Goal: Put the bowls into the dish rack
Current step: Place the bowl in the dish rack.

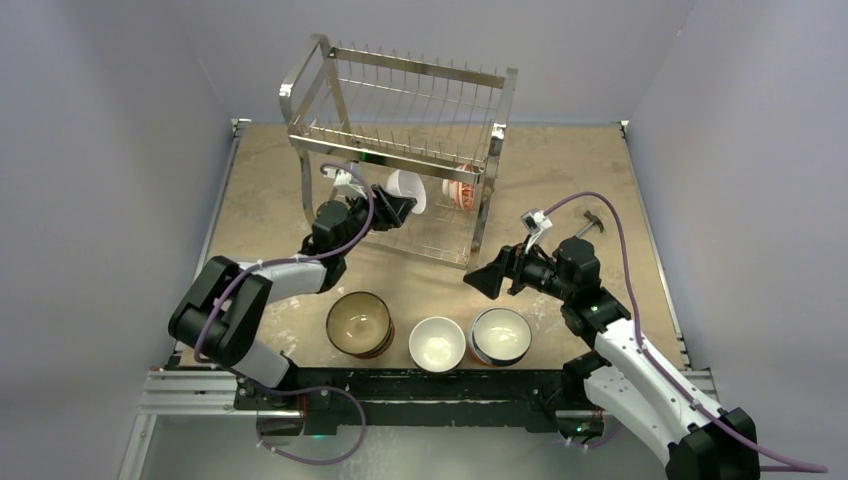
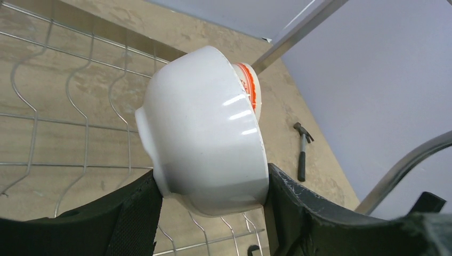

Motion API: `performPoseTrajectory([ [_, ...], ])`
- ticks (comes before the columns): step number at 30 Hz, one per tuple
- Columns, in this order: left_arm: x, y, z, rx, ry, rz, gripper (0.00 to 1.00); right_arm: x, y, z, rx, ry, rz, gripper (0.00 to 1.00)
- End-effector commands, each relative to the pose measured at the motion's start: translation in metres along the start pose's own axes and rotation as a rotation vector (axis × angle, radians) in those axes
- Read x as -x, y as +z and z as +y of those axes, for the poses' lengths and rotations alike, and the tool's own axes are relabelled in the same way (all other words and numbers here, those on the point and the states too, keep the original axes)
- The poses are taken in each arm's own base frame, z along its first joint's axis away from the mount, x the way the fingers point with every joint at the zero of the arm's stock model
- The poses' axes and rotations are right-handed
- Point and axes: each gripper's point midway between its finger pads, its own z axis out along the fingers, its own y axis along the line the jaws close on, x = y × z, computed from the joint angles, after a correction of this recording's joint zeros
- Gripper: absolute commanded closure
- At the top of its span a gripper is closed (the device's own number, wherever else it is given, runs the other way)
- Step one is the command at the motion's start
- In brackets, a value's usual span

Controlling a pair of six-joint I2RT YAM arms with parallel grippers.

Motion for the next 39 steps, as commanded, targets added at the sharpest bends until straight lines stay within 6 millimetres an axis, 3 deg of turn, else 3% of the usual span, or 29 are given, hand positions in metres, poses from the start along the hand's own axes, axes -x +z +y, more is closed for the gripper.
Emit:
performPoseTrajectory([
  [1,0.031,0.010,-0.003,-0.025,0.097,-0.141,1.00,0.013,-0.001,0.004,-0.005,-0.036,-0.033,0.01],
  [11,0.024,0.041,0.001,-0.080,0.163,-0.148,1.00,0.011,0.001,-0.001,-0.018,-0.035,-0.024,0.01],
  [21,0.012,0.077,0.030,0.040,0.197,-0.052,1.00,0.011,0.004,-0.008,-0.047,-0.049,-0.015,0.01],
  [34,-0.006,0.112,0.050,0.069,0.322,0.067,1.00,0.010,0.007,-0.013,-0.057,-0.070,0.003,0.01],
  [39,-0.008,0.116,0.057,0.093,0.378,0.089,1.00,0.011,0.006,-0.015,-0.069,-0.079,0.002,0.01],
])
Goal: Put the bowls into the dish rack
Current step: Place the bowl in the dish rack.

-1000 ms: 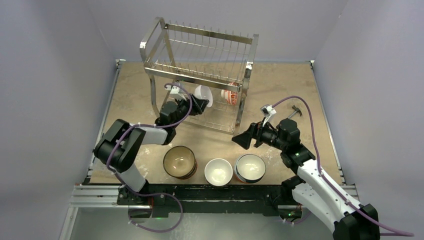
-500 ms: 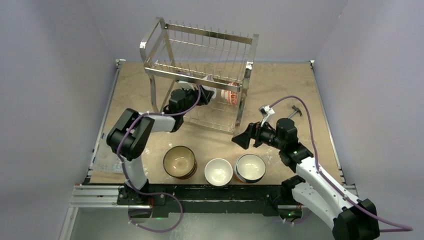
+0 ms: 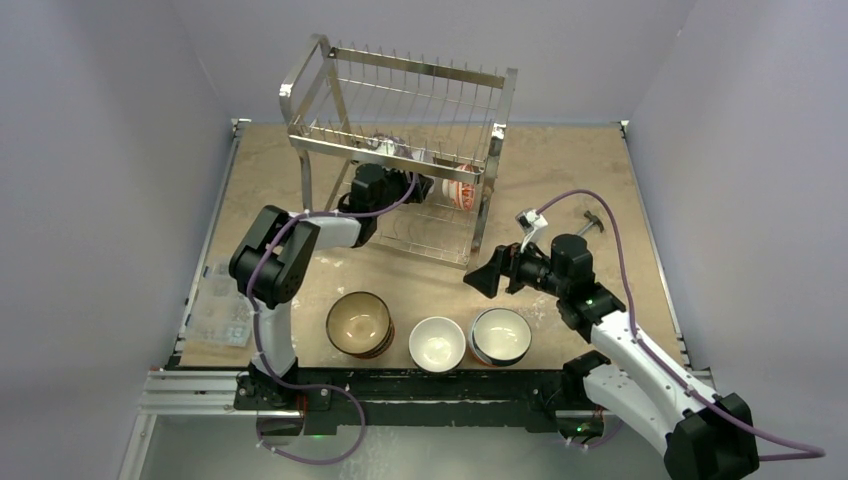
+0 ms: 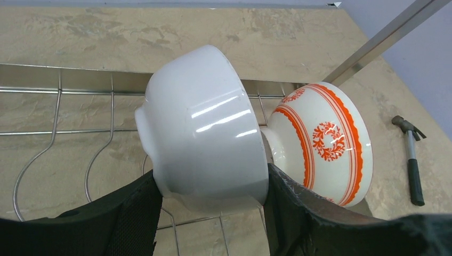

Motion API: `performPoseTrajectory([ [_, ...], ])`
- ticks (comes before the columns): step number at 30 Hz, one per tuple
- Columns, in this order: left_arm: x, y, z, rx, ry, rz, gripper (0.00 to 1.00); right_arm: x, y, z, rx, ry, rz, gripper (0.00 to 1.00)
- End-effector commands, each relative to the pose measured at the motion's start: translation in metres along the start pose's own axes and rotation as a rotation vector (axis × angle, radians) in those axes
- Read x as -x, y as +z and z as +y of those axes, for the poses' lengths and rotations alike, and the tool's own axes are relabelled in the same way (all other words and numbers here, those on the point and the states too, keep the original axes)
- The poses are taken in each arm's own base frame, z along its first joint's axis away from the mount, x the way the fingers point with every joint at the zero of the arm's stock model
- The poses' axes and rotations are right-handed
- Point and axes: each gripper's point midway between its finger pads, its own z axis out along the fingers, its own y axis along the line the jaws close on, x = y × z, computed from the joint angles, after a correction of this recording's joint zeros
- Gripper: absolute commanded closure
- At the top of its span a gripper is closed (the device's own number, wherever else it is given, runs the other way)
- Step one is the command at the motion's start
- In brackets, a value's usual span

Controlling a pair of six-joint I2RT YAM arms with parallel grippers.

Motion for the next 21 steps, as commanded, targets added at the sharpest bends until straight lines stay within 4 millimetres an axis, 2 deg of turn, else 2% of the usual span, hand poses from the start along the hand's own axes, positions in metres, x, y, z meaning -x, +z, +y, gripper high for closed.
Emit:
performPoseTrajectory([
  [1,0.008,0.007,0.005,0.014,0.106,0.007,1.00,0.021,-0.002,0.004,-0.008,-0.058,-0.051,0.01],
  [4,0.003,0.008,0.005,0.011,0.148,0.037,1.00,0.020,-0.001,0.003,-0.008,-0.057,-0.049,0.01],
  [9,-0.010,0.008,-0.010,-0.052,0.235,0.073,1.00,0.019,0.001,0.003,-0.001,-0.057,-0.043,0.01],
  [21,-0.030,0.004,-0.025,-0.107,0.274,0.112,1.00,0.020,0.000,0.006,0.010,-0.066,-0.055,0.01],
])
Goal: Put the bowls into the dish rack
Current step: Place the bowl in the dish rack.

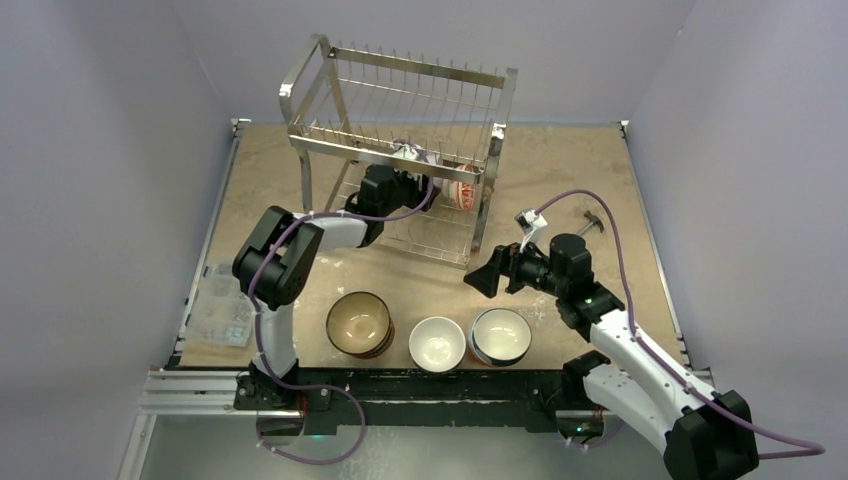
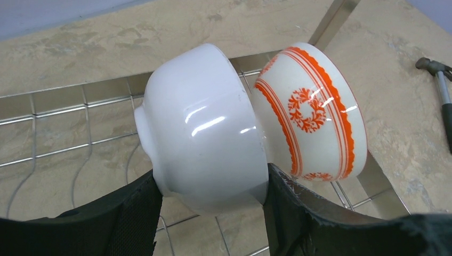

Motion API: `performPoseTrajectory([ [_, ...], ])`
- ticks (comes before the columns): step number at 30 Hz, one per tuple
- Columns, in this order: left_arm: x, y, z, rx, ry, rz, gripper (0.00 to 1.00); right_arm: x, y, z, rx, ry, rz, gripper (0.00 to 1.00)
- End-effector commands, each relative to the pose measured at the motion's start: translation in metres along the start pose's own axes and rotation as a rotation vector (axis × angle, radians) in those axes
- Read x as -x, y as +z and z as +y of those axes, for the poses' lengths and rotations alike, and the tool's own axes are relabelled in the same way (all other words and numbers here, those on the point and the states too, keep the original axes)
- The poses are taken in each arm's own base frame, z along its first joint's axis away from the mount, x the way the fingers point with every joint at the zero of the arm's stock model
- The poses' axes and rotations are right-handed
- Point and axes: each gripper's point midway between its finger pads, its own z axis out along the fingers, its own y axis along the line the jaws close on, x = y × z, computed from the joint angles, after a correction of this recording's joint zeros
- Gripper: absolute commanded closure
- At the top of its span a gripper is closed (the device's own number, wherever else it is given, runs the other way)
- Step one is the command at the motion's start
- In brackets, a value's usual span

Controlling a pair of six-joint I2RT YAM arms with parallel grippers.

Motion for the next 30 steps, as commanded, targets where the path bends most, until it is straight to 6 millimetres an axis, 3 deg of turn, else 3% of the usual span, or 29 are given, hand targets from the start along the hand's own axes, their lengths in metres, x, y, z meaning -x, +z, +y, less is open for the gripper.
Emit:
performPoseTrajectory([
  [1,-0.014,0.001,-0.014,-0.054,0.040,0.042,1.00,0.022,-0.003,0.011,0.029,-0.058,-0.064,0.01],
  [9,-0.004,-0.008,-0.021,-0.059,0.074,0.037,1.00,0.022,-0.003,0.012,0.035,-0.058,-0.063,0.01],
  [17,0.008,-0.016,-0.014,0.009,0.032,0.012,0.45,0.023,-0.006,0.014,0.035,-0.059,-0.069,0.01],
  [18,0.011,-0.017,-0.010,0.030,0.030,0.006,0.27,0.023,-0.006,0.014,0.034,-0.059,-0.069,0.01],
  [19,0.013,-0.019,-0.008,0.046,0.028,0.000,0.20,0.023,-0.006,0.014,0.034,-0.057,-0.070,0.01],
  [22,0.019,-0.023,-0.001,0.096,0.017,-0.011,0.09,0.023,-0.008,0.016,0.035,-0.058,-0.072,0.01],
  [30,0.026,-0.045,-0.001,0.115,0.005,-0.028,0.02,0.023,-0.009,0.017,0.037,-0.053,-0.074,0.01],
])
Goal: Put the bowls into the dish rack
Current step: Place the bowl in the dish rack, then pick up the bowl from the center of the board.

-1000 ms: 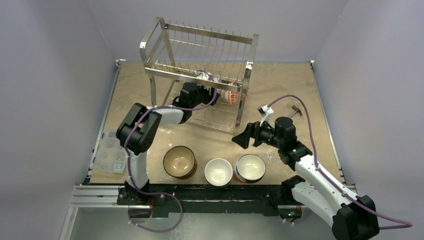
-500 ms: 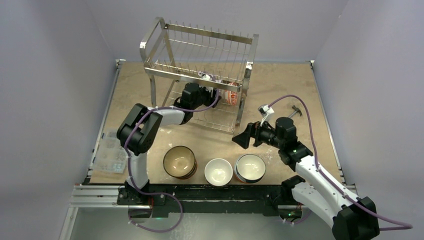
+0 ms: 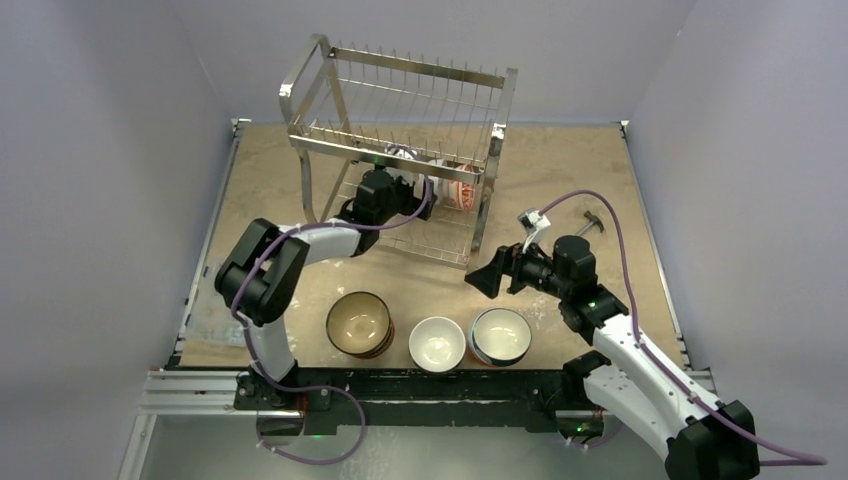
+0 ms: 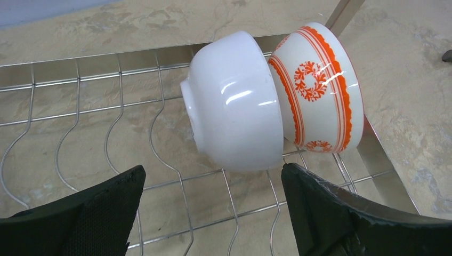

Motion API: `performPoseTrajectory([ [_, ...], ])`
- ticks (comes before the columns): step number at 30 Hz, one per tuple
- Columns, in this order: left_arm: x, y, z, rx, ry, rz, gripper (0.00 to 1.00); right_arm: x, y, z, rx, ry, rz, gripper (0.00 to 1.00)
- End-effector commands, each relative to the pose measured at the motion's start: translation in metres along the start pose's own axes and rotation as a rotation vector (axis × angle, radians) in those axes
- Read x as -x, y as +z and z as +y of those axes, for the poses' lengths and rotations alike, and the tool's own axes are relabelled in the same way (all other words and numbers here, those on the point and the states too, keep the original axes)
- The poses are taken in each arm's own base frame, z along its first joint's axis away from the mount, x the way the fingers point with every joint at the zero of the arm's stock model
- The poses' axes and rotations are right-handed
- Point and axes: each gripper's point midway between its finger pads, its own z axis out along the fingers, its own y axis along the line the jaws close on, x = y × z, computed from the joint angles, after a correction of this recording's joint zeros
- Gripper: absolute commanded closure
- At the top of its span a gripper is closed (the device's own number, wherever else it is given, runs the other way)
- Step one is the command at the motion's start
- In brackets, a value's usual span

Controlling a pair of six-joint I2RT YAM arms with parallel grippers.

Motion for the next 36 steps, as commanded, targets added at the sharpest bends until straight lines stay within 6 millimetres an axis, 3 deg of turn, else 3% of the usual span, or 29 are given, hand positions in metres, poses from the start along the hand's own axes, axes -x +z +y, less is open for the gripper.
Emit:
performPoseTrajectory([
  [1,0.028,-0.022,-0.002,0.012,-0.024,-0.071,0.02,0.017,-0.003,0.010,0.025,-0.034,-0.045,0.01],
  [9,0.018,-0.073,-0.015,-0.037,-0.149,-0.076,0.02,0.016,-0.004,0.013,0.039,-0.026,-0.047,0.01],
  [19,-0.010,-0.144,-0.026,-0.059,-0.312,0.011,0.02,0.017,-0.010,0.017,0.045,-0.029,-0.061,0.01],
  [28,-0.027,-0.199,-0.007,0.092,-0.434,0.060,0.02,0.013,-0.008,0.015,0.041,-0.042,-0.040,0.01],
  [36,-0.036,-0.237,-0.008,0.134,-0.528,0.112,0.02,0.007,-0.006,0.017,0.072,-0.040,-0.013,0.01],
])
